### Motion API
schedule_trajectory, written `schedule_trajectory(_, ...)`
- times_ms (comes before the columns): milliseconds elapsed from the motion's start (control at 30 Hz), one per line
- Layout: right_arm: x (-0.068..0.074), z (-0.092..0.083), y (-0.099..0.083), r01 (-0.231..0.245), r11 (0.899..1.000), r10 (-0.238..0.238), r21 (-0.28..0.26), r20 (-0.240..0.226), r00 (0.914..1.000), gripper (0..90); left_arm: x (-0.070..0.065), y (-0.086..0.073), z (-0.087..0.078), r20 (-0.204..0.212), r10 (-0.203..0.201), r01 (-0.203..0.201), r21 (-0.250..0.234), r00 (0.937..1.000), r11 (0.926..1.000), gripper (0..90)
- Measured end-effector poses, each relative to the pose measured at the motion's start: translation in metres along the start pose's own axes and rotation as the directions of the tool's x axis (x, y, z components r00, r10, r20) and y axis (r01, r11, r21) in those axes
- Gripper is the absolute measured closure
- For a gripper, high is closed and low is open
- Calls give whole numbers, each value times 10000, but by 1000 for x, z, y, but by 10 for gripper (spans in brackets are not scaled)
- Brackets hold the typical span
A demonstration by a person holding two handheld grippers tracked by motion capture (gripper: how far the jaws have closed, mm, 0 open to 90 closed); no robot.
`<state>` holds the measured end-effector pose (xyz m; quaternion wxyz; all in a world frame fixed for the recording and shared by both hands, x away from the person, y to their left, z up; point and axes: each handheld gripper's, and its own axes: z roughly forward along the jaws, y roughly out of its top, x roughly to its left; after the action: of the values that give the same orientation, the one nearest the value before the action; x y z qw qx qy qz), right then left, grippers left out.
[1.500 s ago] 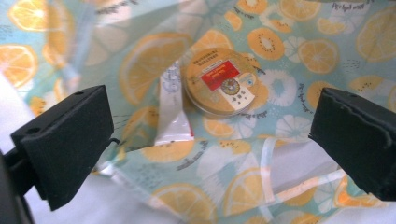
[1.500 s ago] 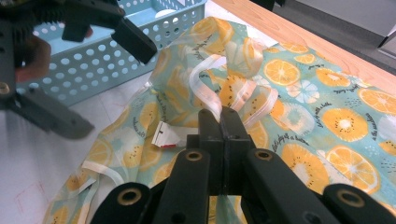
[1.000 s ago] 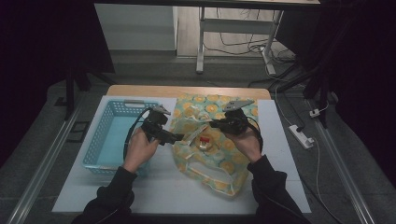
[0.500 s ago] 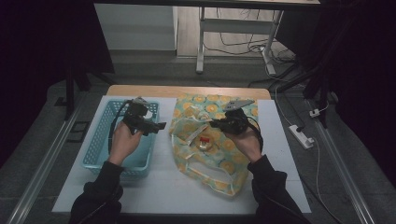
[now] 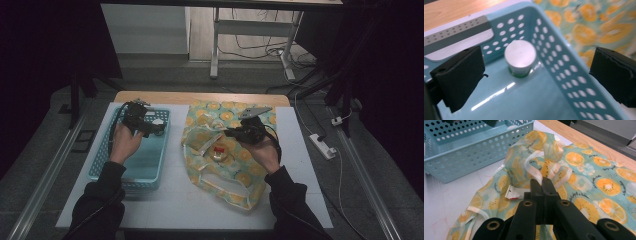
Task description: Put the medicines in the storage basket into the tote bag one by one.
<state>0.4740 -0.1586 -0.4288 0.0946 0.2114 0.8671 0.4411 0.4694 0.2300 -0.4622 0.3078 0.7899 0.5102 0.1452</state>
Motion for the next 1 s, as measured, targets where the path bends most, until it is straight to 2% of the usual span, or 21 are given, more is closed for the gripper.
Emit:
schedule_trajectory(67, 0, 0, 0, -3, 10000, 3, 15, -14, 10000, 900, 2, 2, 6, -227, 79, -73, 236, 9997, 9997, 0)
schedule_trajectory(200, 0, 0, 0, 5, 10000, -5, 12, -7, 10000, 900, 7, 4, 17, -146, 75, -69, 417, 9999, 9991, 0)
schedule_trajectory(333, -1, 0, -1, -32, 10000, 32, 16, -4, 10000, 900, 10, 5, 27, -393, 167, -140, 681, 9991, 9976, 0)
schedule_trajectory(600, 0, -1, 0, 16, 10000, -16, 8, -14, 10000, 900, 16, 0, 44, -271, -37, 68, 1142, 9996, 9934, 0)
schedule_trajectory(767, -1, 0, -1, -9, 10000, 9, 17, -18, 10000, 900, 16, 0, 50, -401, 33, 22, 1353, 9992, 9908, 35)
schedule_trajectory(867, 0, -1, 0, 2, 10000, -2, 4, -20, 10000, 900, 15, 1, 51, -594, 179, -92, 1444, 9981, 9895, 105)
schedule_trajectory(933, 0, -1, 0, 13, 10000, -13, -8, -25, 10000, 900, 13, 3, 51, -689, 239, -137, 1451, 9973, 9893, 191)
schedule_trajectory(1000, 1, 0, 0, 28, 10000, -28, -10, -23, 10000, 900, 12, 3, 50, -599, 299, -214, 1388, 9978, 9901, 294)
